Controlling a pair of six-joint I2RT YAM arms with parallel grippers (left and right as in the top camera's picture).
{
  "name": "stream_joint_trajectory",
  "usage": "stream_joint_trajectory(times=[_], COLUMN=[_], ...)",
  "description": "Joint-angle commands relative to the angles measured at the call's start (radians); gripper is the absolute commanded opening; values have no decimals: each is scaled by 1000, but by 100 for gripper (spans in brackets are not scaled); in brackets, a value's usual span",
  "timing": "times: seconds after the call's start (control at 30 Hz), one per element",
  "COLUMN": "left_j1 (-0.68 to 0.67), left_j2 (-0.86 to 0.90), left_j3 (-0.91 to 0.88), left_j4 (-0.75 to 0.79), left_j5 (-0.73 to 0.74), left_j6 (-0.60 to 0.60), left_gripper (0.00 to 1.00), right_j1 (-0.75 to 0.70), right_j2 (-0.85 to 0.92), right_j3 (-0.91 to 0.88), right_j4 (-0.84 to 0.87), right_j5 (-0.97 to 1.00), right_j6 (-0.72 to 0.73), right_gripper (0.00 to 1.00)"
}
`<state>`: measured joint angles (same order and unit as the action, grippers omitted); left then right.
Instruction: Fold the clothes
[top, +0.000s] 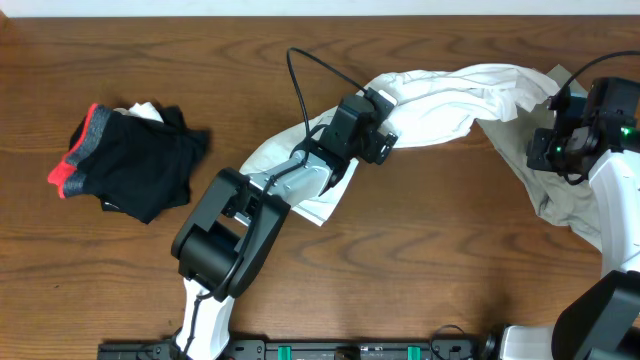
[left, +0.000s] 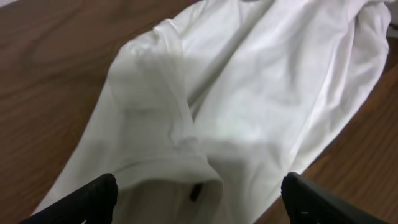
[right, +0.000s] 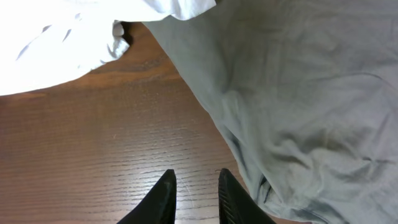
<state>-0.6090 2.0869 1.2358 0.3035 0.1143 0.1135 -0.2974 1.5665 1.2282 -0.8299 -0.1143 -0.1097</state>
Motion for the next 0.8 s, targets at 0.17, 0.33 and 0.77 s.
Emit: stream_joint_trajectory(times=[0.17,0.33,0.77], left_j1=[2,8,9], left_j2=[51,61,64], left_j3=[23,23,23], left_j4=[25,106,121], left_j5=[-22,-38,-67], left_j6=[21,25,24], left_gripper=[84,75,39], right_j1=[4,4,4], right_j2=[2,2,2], right_j3=[-1,-1,-1], right_j4=[-5,-13,-16], right_j5=[5,5,5], right_j6=[27,27,27], right_gripper=[20,11,4])
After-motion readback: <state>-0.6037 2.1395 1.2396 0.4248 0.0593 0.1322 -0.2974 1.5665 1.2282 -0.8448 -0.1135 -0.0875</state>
